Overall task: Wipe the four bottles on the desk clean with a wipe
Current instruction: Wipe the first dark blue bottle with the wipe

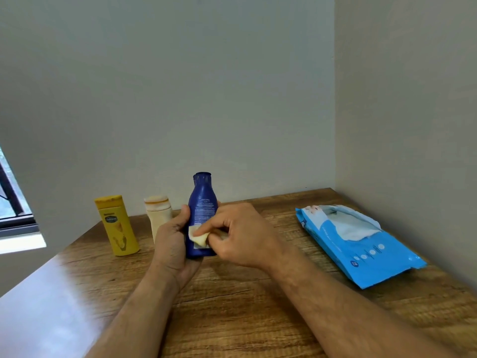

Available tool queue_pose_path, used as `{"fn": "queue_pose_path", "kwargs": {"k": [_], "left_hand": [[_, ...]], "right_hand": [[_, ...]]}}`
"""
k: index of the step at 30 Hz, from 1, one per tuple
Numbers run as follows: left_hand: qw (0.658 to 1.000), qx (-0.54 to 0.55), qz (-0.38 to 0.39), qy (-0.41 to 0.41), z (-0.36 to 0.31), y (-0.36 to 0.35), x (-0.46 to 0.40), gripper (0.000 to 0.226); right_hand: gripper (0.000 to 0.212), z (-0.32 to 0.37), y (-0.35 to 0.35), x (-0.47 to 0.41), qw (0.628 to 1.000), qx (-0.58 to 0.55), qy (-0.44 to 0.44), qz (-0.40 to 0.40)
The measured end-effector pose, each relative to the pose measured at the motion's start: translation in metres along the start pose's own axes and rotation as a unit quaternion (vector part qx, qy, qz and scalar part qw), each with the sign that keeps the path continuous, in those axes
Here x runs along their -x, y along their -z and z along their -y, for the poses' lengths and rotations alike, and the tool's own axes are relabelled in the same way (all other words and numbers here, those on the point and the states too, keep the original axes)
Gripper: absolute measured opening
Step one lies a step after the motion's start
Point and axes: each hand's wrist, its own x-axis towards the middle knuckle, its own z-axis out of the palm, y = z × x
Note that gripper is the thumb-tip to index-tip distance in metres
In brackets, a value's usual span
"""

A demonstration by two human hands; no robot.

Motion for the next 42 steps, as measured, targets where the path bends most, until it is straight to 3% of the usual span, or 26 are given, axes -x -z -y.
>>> {"fn": "queue_pose_path", "kwargs": {"k": [7, 9, 12, 14, 20, 22, 25, 30, 38, 42], "left_hand": [[0.999, -0.04, -0.005, 0.017, 0.002, -0.007, 0.006, 0.029], [0.999, -0.036, -0.018, 0.011, 0.001, -0.005, 0.006, 0.029], [0.999, -0.024, -0.038, -0.004, -0.001, -0.002, 0.003, 0.032], [0.998, -0.03, -0.047, -0.007, -0.002, -0.001, 0.001, 0.032], [0.997, -0.056, -0.047, -0.002, 0.002, -0.003, 0.0, 0.031], [0.997, -0.067, -0.048, 0.0, 0.002, -0.003, -0.001, 0.033], [0.996, -0.041, -0.07, -0.025, 0.002, 0.001, -0.004, 0.028], [0.996, 0.004, -0.083, -0.028, -0.001, 0.008, -0.009, 0.031], [0.997, -0.07, -0.033, -0.029, 0.004, 0.009, -0.008, 0.032], [0.997, -0.068, 0.004, -0.024, 0.004, 0.008, -0.004, 0.031]], "right_hand": [[0.028, -0.007, 0.013, -0.004, 0.981, -0.046, -0.061, -0.178], [0.026, -0.006, 0.012, -0.003, 0.987, -0.064, -0.063, -0.135], [0.025, -0.005, 0.004, -0.002, 0.998, -0.044, -0.036, -0.006], [0.026, -0.004, 0.001, -0.002, 0.999, -0.03, -0.026, 0.017], [0.024, -0.009, 0.009, -0.006, 0.981, -0.093, -0.079, -0.149], [0.022, -0.008, 0.011, -0.006, 0.973, -0.139, -0.095, -0.156], [0.02, -0.005, 0.011, -0.003, 0.972, -0.203, -0.102, -0.066], [0.024, -0.002, 0.007, 0.0, 0.982, -0.153, -0.09, 0.059], [0.021, -0.003, 0.006, -0.005, 0.956, -0.247, -0.127, -0.091], [0.021, -0.003, 0.006, -0.004, 0.952, -0.259, -0.124, -0.106]]}}
